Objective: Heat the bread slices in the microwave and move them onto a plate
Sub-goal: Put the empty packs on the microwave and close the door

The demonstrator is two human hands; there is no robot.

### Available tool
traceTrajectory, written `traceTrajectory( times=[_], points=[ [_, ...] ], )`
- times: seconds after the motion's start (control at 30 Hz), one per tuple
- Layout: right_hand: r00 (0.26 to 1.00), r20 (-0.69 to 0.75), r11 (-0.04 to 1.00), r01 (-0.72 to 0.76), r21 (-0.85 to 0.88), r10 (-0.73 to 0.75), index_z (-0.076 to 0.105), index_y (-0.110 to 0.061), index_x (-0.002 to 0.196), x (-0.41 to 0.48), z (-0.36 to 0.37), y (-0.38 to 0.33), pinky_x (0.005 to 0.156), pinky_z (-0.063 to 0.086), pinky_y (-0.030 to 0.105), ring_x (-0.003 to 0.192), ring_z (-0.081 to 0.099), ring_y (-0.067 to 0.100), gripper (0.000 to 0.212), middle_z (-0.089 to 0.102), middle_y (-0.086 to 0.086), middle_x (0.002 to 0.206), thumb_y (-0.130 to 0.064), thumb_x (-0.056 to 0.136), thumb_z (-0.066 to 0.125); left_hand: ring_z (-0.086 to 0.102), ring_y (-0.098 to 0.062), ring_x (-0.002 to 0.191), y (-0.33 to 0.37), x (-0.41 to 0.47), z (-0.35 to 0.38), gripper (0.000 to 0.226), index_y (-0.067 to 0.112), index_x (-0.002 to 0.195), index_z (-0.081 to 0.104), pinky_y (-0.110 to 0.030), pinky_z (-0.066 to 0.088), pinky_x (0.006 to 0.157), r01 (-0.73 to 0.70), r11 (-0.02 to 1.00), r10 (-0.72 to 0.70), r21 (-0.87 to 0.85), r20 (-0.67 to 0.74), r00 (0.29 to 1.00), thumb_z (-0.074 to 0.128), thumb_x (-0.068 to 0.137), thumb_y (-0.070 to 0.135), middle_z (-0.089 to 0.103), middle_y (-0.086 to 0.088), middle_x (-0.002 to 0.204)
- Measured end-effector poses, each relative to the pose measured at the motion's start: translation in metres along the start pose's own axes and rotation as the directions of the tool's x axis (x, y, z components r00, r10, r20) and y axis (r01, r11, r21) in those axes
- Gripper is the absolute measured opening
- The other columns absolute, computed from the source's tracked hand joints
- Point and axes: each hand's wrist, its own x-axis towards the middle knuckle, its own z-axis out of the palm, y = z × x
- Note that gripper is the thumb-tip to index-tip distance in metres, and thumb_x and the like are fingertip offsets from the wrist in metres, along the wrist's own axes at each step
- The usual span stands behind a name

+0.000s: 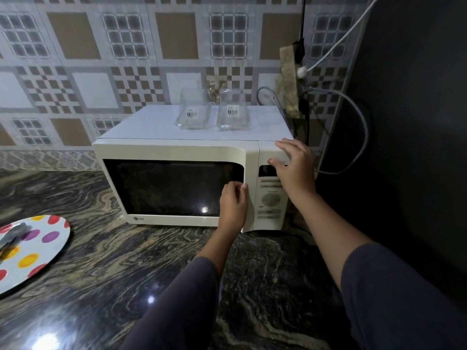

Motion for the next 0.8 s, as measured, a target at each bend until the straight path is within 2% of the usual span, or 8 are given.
traceTrajectory(
  times=[0.2,0.33,0.47,0.53,0.67,0.73,0.8],
  points=[
    [0.999,0.047,0.998,-0.011,-0.063,0.014,0.062,-0.002,0.117,0.003,-0.004,-0.007,0.099,0.032,0.025,0.120,0.045,0.026,0.041,0.058,0.012,0.121,-0.005,0.077,0.071,0.046,-0.014,0.073,0.009,-0.006,0.009,0.022,0.011,0.082,0.047,-0.015,0.033,0.058,-0.010,1.000,0.010,-0.005,-0.019,1.000,0.037,0.099,0.021,0.051,-0.005,0.082],
    [0.997,0.073,0.986,-0.004,-0.169,0.017,0.062,-0.005,0.115,0.006,-0.005,-0.010,0.092,0.039,0.032,0.118,0.045,0.026,0.036,0.058,0.008,0.117,-0.005,0.079,0.069,0.040,-0.010,0.060,0.014,-0.007,0.010,0.025,0.009,0.080,0.045,-0.018,0.031,0.052,0.044,0.998,-0.044,-0.042,-0.005,0.999,0.034,0.100,0.020,0.046,0.001,0.068],
    [0.995,0.087,0.978,-0.030,-0.207,0.049,0.062,-0.006,0.113,0.008,-0.004,-0.014,0.089,0.043,0.038,0.117,0.045,0.027,0.035,0.057,0.008,0.117,-0.003,0.079,0.068,0.041,-0.016,0.062,0.014,-0.002,0.001,0.024,0.010,0.079,0.044,-0.033,0.038,0.061,0.084,0.996,-0.083,-0.021,0.052,0.995,0.035,0.099,0.020,0.044,0.002,0.065],
    [0.994,0.085,0.977,-0.043,-0.210,0.062,0.062,-0.007,0.113,0.008,-0.004,-0.015,0.086,0.044,0.037,0.117,0.045,0.026,0.035,0.057,0.007,0.117,-0.002,0.079,0.068,0.040,-0.015,0.063,0.017,-0.002,0.000,0.024,0.010,0.079,0.043,-0.032,0.035,0.061,0.091,0.996,-0.091,-0.007,0.062,0.994,0.035,0.099,0.019,0.044,0.003,0.065],
    [0.995,0.065,0.976,-0.062,-0.208,0.078,0.062,-0.006,0.113,0.009,-0.002,-0.014,0.081,0.040,0.031,0.116,0.046,0.025,0.037,0.058,0.006,0.117,0.005,0.078,0.066,0.037,-0.008,0.059,0.022,-0.006,-0.001,0.024,0.010,0.079,0.041,-0.024,0.026,0.049,0.078,0.997,-0.078,0.014,0.059,0.995,0.033,0.100,0.018,0.042,0.003,0.065],
    [0.995,0.056,0.976,-0.067,-0.209,0.080,0.062,-0.007,0.113,0.010,-0.002,-0.013,0.081,0.040,0.031,0.115,0.047,0.025,0.036,0.058,0.006,0.117,0.003,0.078,0.067,0.037,-0.007,0.059,0.022,-0.005,-0.001,0.023,0.009,0.080,0.042,-0.027,0.022,0.050,0.078,0.997,-0.079,0.020,0.062,0.995,0.033,0.100,0.018,0.042,0.003,0.066],
    [0.995,0.058,0.975,-0.067,-0.210,0.080,0.062,-0.007,0.113,0.009,-0.001,-0.013,0.083,0.040,0.032,0.114,0.046,0.026,0.036,0.058,0.006,0.117,-0.001,0.078,0.069,0.037,-0.007,0.060,0.021,-0.005,-0.001,0.023,0.009,0.081,0.042,-0.025,0.024,0.049,0.088,0.996,-0.090,0.028,0.068,0.994,0.032,0.100,0.018,0.042,0.004,0.066]
  ],
)
